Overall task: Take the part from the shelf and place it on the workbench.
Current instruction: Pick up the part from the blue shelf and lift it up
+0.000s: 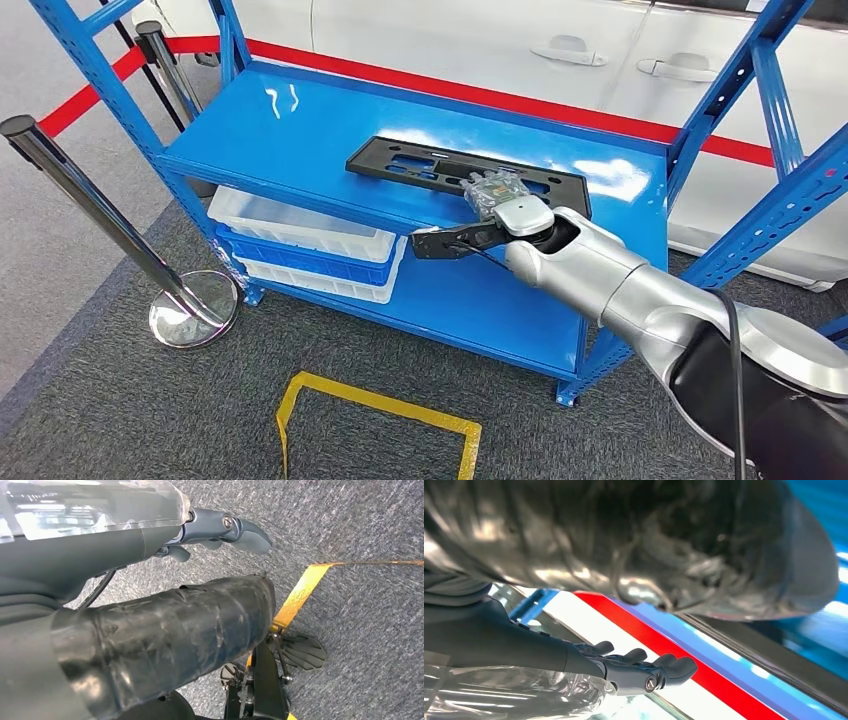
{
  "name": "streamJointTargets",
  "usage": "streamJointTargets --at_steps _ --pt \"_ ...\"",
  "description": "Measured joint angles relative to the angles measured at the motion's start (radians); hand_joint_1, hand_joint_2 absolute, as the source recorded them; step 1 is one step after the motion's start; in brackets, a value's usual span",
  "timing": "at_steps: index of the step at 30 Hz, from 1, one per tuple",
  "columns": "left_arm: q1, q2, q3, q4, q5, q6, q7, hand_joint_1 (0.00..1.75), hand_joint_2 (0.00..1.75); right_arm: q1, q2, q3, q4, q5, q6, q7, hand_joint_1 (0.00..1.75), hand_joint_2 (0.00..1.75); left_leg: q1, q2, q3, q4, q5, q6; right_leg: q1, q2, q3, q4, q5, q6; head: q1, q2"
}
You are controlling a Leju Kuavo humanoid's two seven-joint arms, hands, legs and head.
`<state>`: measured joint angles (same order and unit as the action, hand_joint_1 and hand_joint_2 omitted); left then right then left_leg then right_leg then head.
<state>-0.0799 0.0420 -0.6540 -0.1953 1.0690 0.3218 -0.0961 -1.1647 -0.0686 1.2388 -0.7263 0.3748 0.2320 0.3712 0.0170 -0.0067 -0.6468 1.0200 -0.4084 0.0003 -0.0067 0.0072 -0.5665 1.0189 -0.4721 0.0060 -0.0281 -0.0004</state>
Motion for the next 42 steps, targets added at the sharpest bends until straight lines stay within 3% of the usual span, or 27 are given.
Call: streamJointTargets --at_steps 1,5,17,21,42 --pt "0.0 0.0 0.0 0.0 0.0 -0.001 -0.001 0.0 0.0 0.0 0.004 0.0 -0.004 0.001 0.001 -0.006 0.0 0.0 0.0 0.0 0.0 0.0 0.0 0.0 0.0 0.0 0.0 0.0 0.0 0.0 0.0 0.0" --pt "0.0 0.0 -0.001 0.0 -0.002 -0.006 -0.01 0.0 0.0 0.0 0.025 0.0 -0.014 0.005 0.003 -0.022 0.0 1.75 0.0 0.0 0.0 0.0 0.0 0.0 0.0 0.0 0.0 0.0 0.0 0.0 0.0 0.0" --pt "0.0 0.0 -0.002 0.0 -0.003 -0.009 -0.015 0.0 0.0 0.0 0.041 0.0 -0.02 0.019 -0.001 -0.034 0.0 1.75 0.0 0.0 0.0 0.0 0.0 0.0 0.0 -0.001 0.0 0.0 0.0 0.0 0.0 0.0" --pt "0.0 0.0 -0.002 0.0 -0.003 -0.009 -0.009 0.0 0.0 0.0 0.041 0.0 -0.02 0.023 -0.001 -0.034 0.0 0.0 0.0 0.0 0.0 0.0 0.0 0.0 0.0 -0.001 0.0 0.0 0.0 0.0 0.0 0.0" --pt "0.0 -0.005 -0.011 0.0 -0.007 -0.001 -0.001 0.0 0.0 -0.001 0.035 0.0 -0.026 0.059 -0.04 0.006 0.0 0.0 0.0 0.0 0.0 0.0 0.0 0.0 0.0 -0.001 0.0 0.0 0.0 0.0 0.0 0.0"
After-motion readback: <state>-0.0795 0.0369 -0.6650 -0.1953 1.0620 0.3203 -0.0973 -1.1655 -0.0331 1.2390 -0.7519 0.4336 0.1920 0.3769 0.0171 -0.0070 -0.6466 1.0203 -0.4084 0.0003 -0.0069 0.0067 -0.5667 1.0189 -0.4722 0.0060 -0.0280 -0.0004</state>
